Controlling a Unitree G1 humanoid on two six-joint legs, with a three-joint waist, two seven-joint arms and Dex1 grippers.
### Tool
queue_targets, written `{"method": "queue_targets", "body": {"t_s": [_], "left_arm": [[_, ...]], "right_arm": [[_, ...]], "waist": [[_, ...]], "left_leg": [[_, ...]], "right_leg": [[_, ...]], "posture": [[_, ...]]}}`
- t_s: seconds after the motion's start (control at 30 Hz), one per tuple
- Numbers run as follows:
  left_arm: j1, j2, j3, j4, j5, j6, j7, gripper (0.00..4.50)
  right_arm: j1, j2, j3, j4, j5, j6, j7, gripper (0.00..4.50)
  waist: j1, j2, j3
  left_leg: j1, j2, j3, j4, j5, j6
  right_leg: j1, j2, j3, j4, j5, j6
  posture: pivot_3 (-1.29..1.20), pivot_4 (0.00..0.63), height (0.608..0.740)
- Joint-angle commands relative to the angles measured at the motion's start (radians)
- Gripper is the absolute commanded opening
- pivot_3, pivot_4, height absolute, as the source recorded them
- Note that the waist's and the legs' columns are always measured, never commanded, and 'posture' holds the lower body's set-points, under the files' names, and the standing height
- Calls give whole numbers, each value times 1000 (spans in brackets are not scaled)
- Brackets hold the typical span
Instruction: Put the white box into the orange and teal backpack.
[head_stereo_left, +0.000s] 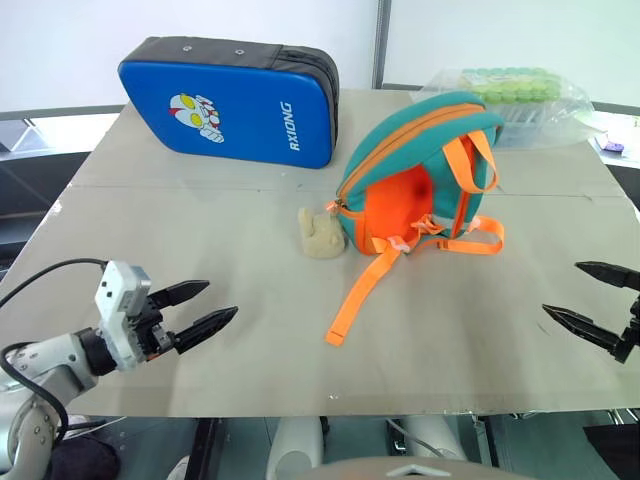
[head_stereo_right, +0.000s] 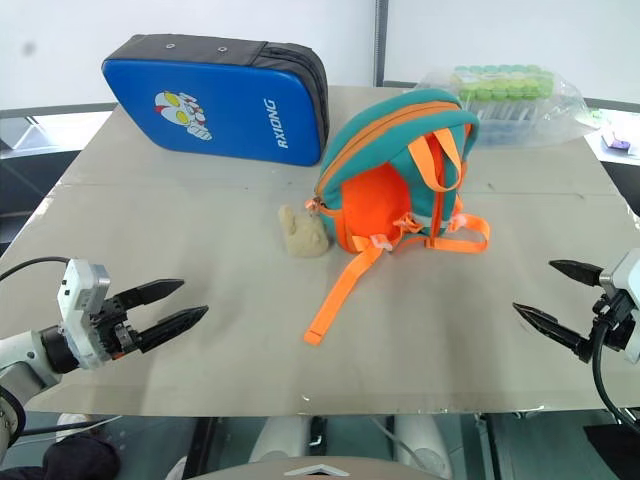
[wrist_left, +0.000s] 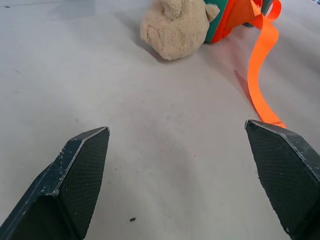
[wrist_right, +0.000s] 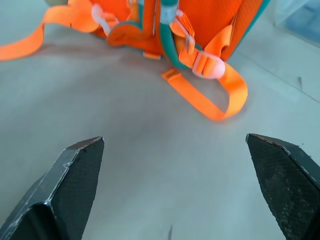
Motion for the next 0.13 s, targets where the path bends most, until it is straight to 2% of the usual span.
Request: {"method": "queue_targets", "body": {"t_s": [0.03,0.13], "left_arm": [[-18,-4,15,-29,-21,1,7,4457],[-43,-1,14,-33,-38,18,13,4457]], "right_arm": [[-8,6,-2,-1,-19,-20,-20,4500],[-16,14,12,-4,-24,-19,-35,4500]], "waist": [[0,0,0],[0,0,0]], "left_leg": [[0,0,0,0,0,0],[-1,0,0,-1,0,0]], "right_leg": [[0,0,0,0,0,0],[0,0,0,0,0,0]], "posture": [[0,150,740],[0,150,740]]}}
